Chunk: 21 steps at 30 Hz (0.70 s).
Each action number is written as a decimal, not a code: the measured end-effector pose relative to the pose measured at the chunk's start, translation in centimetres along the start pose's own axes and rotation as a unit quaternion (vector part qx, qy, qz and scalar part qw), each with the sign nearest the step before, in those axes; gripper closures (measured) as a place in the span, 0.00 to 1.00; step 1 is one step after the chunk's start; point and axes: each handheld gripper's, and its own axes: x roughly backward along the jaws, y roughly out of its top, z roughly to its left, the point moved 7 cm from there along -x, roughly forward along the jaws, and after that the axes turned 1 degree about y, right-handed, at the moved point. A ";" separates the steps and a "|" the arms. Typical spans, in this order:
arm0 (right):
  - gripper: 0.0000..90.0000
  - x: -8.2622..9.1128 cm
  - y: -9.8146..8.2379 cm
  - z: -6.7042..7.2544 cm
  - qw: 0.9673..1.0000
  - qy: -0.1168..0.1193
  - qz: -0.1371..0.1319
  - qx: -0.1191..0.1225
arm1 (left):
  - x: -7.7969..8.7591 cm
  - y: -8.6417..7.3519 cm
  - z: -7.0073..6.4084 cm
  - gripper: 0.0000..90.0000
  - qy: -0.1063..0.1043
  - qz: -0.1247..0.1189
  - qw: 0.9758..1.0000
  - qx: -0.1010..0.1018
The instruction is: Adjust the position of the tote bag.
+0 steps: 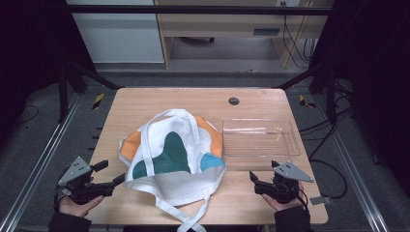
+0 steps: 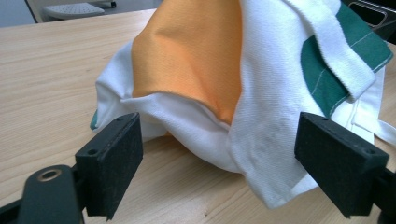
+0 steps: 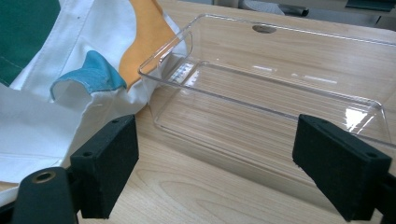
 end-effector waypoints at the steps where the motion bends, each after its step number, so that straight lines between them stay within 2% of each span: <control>1: 0.17 0.0 0.0 0.1 1.000 0.004 0.000 -0.001 | 0.0 0.0 -0.1 0.17 -0.001 0.000 1.000 -0.001; 8: 0.20 0.1 0.6 1.4 1.000 0.016 -0.005 0.012 | -0.1 -0.1 -1.1 0.20 -0.006 -0.001 1.000 -0.009; 18: 0.22 -0.3 1.2 3.7 0.999 0.041 -0.005 0.026 | 0.1 -0.1 -2.7 0.21 -0.011 0.004 0.999 -0.033; 21: 0.24 -0.4 1.4 4.3 0.998 0.049 -0.006 0.027 | -0.1 -0.4 -3.1 0.22 -0.010 0.012 0.999 -0.042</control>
